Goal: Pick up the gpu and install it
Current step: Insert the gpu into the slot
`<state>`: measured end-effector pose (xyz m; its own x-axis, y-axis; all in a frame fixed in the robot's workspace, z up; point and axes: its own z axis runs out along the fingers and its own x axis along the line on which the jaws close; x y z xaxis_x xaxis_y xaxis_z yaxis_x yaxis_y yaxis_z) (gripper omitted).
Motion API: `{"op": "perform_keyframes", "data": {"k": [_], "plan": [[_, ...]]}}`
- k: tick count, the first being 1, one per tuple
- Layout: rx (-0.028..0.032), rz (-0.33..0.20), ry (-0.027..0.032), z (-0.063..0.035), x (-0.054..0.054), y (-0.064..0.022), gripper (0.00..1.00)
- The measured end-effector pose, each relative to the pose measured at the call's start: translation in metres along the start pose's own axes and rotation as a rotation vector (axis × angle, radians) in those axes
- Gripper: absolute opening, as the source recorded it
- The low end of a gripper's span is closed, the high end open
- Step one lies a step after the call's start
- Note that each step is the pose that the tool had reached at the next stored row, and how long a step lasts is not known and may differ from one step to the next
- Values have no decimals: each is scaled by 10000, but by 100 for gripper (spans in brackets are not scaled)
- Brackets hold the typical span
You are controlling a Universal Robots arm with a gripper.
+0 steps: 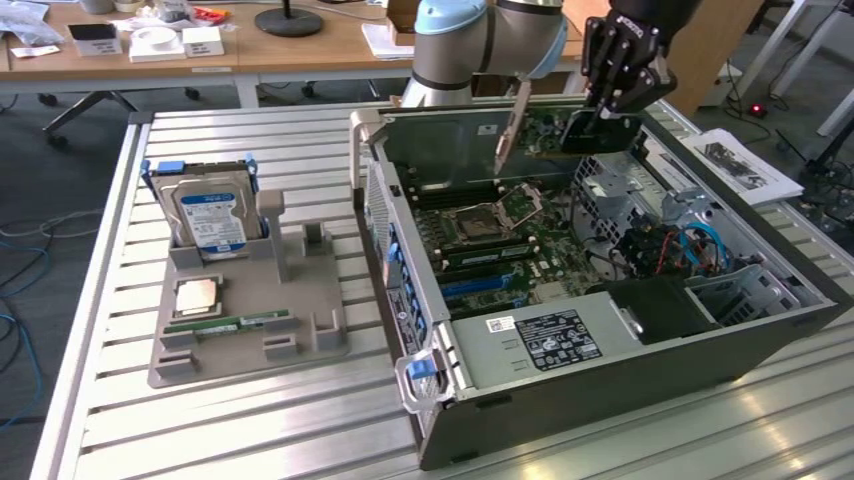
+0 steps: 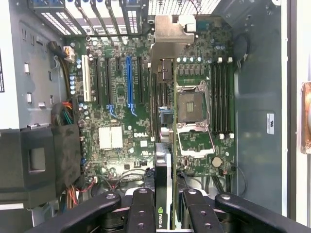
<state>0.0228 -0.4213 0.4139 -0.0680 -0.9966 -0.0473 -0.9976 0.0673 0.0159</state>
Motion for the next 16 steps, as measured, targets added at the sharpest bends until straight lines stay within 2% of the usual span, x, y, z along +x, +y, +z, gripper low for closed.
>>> {"op": "perform_keyframes", "data": {"k": [9, 16], "plan": [[6, -22, 0, 36, 7, 82, 27], [6, -25, -1, 40, 8, 85, 27]]}}
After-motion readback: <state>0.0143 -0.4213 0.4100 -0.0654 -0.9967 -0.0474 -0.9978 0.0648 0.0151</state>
